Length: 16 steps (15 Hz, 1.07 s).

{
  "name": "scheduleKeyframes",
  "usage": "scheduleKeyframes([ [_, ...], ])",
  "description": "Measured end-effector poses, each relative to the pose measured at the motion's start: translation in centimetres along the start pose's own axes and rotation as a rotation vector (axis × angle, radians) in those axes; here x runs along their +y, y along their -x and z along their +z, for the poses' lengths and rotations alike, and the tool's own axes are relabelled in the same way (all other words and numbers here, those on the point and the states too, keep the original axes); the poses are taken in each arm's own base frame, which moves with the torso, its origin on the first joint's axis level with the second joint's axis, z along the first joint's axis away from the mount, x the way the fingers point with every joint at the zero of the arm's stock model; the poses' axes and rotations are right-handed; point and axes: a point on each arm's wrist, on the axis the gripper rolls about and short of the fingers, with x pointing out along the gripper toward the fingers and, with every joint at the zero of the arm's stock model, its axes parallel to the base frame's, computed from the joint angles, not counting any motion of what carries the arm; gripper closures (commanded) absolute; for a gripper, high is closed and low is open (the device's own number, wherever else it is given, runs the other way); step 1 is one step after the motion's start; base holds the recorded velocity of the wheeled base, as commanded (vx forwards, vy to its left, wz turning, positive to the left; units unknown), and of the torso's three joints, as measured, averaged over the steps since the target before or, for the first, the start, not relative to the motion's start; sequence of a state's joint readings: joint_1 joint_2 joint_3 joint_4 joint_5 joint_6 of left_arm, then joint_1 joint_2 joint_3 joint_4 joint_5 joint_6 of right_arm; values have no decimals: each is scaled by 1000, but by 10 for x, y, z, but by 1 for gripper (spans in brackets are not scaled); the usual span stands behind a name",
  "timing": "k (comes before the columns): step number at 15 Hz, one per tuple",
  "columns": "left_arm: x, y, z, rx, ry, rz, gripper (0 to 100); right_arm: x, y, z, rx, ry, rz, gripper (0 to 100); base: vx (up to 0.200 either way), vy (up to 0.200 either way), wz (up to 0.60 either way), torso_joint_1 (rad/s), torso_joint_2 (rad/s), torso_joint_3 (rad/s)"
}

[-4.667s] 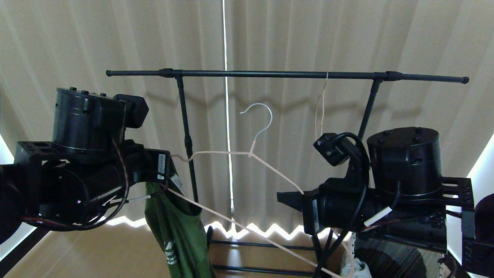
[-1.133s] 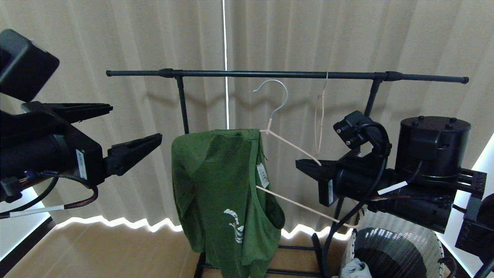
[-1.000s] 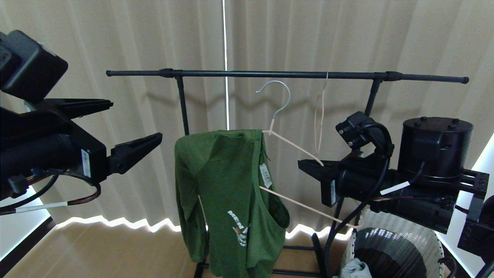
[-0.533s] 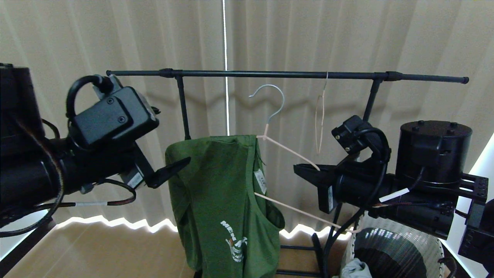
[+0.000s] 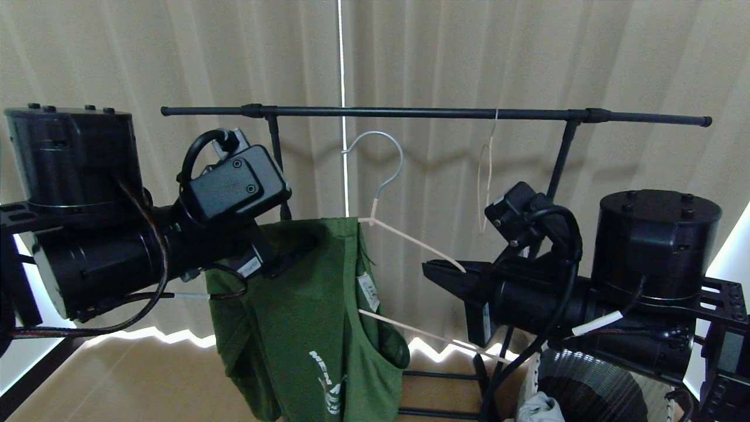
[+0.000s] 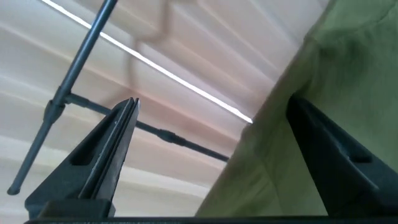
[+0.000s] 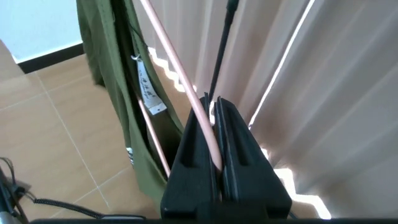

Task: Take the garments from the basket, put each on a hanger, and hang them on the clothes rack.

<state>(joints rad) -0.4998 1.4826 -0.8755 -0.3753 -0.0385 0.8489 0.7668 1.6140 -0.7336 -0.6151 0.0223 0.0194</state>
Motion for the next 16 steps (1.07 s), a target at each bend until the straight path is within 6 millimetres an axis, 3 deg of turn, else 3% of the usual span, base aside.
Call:
scheduleKeyframes([
  [5, -5, -2, -6, 20, 2, -16, 0, 4, 1, 1, -15, 13, 48, 100, 0, 0, 0, 0, 0, 0],
  [6, -5, -2, -7, 21, 3, -18, 100, 4, 1, 2, -37, 17, 54, 100, 0, 0, 0, 0, 0, 0],
  [16, -7, -2, -8, 28, 7, -22, 100, 4, 1, 0, -39, 19, 60, 100, 0, 0, 0, 0, 0, 0],
])
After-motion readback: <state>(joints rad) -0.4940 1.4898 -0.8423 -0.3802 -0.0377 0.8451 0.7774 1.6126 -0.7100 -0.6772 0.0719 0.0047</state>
